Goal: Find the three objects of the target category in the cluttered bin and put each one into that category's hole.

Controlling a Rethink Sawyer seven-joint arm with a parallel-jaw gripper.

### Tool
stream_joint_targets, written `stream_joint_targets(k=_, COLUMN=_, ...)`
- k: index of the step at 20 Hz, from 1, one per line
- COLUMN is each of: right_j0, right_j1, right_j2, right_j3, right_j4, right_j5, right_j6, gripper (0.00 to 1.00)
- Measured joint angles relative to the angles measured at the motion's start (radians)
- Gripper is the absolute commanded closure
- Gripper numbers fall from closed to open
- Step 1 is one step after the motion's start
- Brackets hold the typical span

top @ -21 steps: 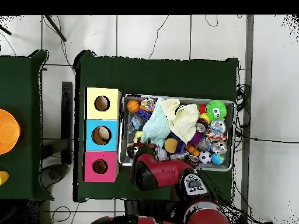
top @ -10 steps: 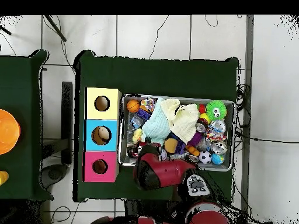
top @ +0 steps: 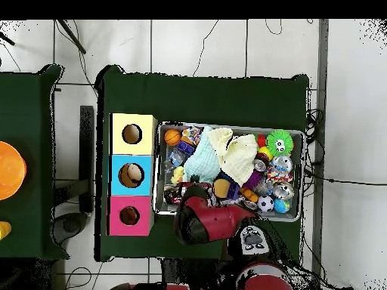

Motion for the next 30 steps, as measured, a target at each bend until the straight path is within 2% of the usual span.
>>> stream_joint_targets(k=12, right_j0=0.008, right_j1=-0.025, right_j2=-0.028, right_j3=-0.014, right_j4=-0.036, right_j5=0.000, right_j6=0.000, gripper=1.00)
stream_joint_targets(k=18, right_j0=-0.043, right_j1=-0.054, right_j2=0.017, right_j3=-0.011, right_j4=-0.025, right_j5=0.022, right_j6=0.000, gripper=1.00)
stream_joint_targets(k=23, right_j0=-0.075, right_j1=-0.103, right_j2=0.062, right_j3=-0.006, right_j4=0.047, right_j5=0.101, right_j6=0.000, gripper=1.00)
stream_joint_targets(k=30, right_j0=-0.053, right_j1=-0.159, right_j2=0.090, right_j3=0.002, right_j4=0.179, right_j5=0.180, right_j6=0.000, gripper=1.00)
